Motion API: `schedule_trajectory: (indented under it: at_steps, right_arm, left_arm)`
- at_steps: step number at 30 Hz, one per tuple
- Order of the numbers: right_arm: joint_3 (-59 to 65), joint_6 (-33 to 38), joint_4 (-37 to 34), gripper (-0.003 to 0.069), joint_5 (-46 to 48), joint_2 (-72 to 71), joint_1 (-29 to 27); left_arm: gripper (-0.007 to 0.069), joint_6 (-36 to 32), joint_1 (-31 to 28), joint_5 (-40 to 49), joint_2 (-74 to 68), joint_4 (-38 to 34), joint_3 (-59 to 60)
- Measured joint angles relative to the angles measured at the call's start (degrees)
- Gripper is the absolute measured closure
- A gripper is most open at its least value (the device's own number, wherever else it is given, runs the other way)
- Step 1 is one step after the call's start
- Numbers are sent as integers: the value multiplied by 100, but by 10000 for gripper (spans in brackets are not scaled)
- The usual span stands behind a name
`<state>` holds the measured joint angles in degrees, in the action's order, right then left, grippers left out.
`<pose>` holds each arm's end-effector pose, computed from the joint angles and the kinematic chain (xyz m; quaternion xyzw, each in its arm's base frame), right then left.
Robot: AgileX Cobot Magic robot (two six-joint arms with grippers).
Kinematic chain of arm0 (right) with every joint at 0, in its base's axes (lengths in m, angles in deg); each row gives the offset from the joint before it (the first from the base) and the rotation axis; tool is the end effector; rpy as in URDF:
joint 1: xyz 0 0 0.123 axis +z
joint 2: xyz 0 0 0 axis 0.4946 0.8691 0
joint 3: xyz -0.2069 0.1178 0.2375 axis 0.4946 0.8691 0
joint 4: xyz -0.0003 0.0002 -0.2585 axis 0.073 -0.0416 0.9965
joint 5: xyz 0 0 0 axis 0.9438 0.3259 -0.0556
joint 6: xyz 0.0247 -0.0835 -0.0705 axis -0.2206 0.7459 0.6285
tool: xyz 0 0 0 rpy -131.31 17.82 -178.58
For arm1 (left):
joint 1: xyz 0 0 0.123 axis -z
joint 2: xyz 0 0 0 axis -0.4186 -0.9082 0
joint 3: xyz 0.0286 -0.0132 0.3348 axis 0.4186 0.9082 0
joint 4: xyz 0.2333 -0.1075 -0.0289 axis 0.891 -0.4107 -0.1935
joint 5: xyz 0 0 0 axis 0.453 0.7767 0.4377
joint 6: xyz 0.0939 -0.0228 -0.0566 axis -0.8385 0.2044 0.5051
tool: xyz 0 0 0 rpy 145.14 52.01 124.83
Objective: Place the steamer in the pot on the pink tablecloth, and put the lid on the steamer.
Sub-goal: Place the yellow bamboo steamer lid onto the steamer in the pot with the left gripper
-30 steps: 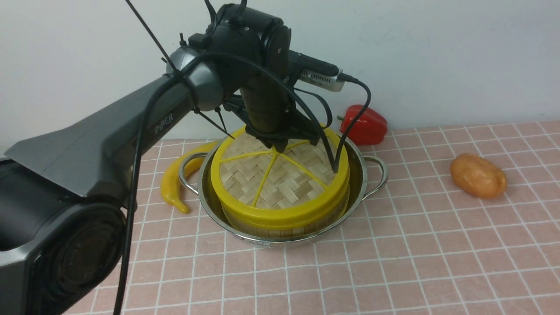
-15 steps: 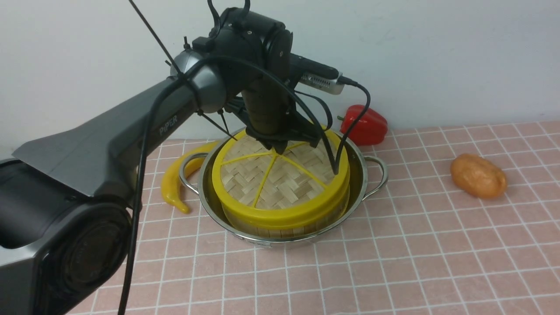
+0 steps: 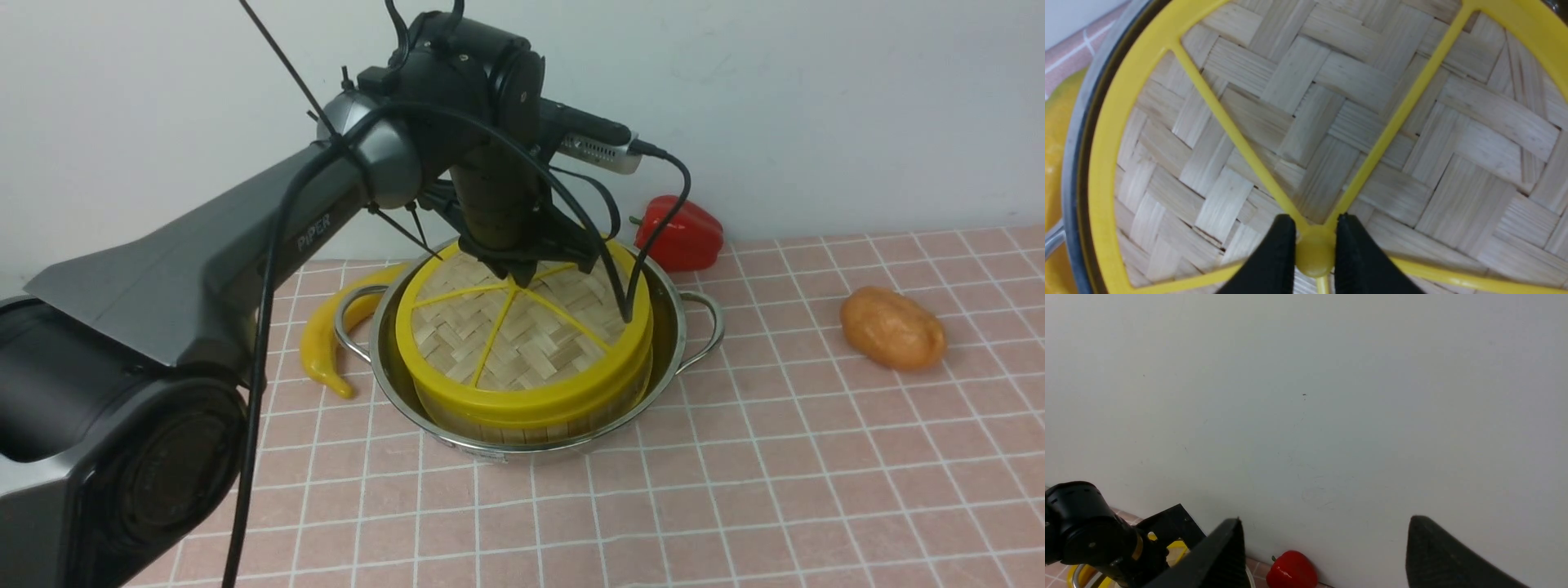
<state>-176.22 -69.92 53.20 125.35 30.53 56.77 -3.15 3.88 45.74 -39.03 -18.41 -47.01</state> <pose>0.1568 0.0561 0.6251 -0.1134 0.8067 0.0741 0.5752 0.4729 -0.2414 0.2656 0.2311 0.9559 0.0201 0.1799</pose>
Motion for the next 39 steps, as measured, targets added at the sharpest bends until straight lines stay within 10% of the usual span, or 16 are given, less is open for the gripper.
schedule_trajectory:
  at_steps: [39]
  right_arm:
    - [0, 0, 5, 144, 0, 0, 0]
  left_arm:
    - [512, -43, -17, -30, 3, -163, -5]
